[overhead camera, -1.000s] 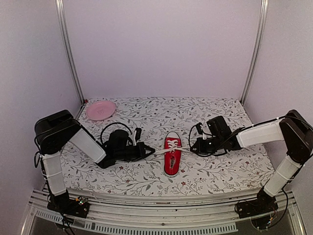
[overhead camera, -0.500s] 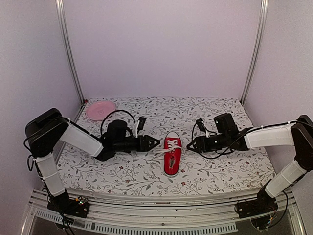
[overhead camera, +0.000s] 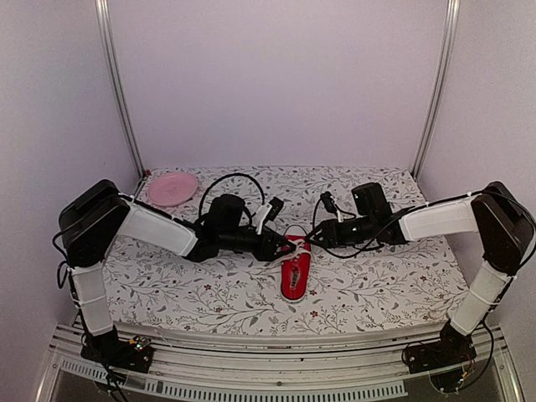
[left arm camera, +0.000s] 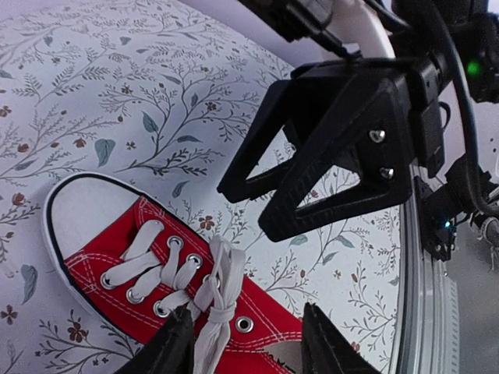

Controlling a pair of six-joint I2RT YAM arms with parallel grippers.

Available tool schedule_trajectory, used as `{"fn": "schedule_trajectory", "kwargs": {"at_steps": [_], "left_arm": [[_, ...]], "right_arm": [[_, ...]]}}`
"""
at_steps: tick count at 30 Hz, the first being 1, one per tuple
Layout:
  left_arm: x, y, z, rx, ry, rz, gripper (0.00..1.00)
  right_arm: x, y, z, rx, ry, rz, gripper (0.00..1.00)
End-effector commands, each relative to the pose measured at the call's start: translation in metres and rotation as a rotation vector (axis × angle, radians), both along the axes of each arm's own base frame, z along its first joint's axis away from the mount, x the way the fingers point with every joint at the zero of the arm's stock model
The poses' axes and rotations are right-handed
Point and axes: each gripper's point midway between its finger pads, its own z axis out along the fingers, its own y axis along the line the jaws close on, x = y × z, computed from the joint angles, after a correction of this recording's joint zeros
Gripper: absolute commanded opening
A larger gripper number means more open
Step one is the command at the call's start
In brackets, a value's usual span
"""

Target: Tie the shoes

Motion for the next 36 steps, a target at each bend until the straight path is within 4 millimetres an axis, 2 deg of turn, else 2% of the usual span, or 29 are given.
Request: {"fn": "schedule_trajectory", "kwargs": {"at_steps": [1, 5, 13, 18, 24, 30, 36], "left_arm": [[-0.008, -0.011, -0.029, 0.064, 0.0, -0.067, 0.45], [-0.006, -0.014, -0.038, 0.082, 0.002, -0.065, 0.41], [-0.007, -0.019, -0.044, 0.087, 0.002, -0.07, 0.36], [-0.006, -0.022, -0.042, 0.084, -0.01, -0.064, 0.36], [-0.001, -0.026, -0.044, 0.085, -0.021, -0.057, 0.37], [0.004, -0.024, -0.049, 0.1, -0.029, -0.027, 0.25], [0.007, -0.02, -0.051, 0.106, -0.034, 0.002, 0.12]], "right_arm": [[0.003, 0.017, -0.002, 0.038, 0.016, 0.048, 0.44], [0.004, 0.024, -0.007, 0.045, 0.029, 0.066, 0.38], [0.002, 0.034, -0.008, 0.061, 0.034, 0.087, 0.34], [0.002, 0.036, -0.014, 0.061, 0.044, 0.091, 0.3], [0.004, 0.039, -0.015, 0.067, 0.047, 0.096, 0.2], [0.005, 0.038, -0.011, 0.07, 0.036, 0.086, 0.04], [0.006, 0.03, -0.005, 0.063, 0.003, 0.041, 0.02]]}}
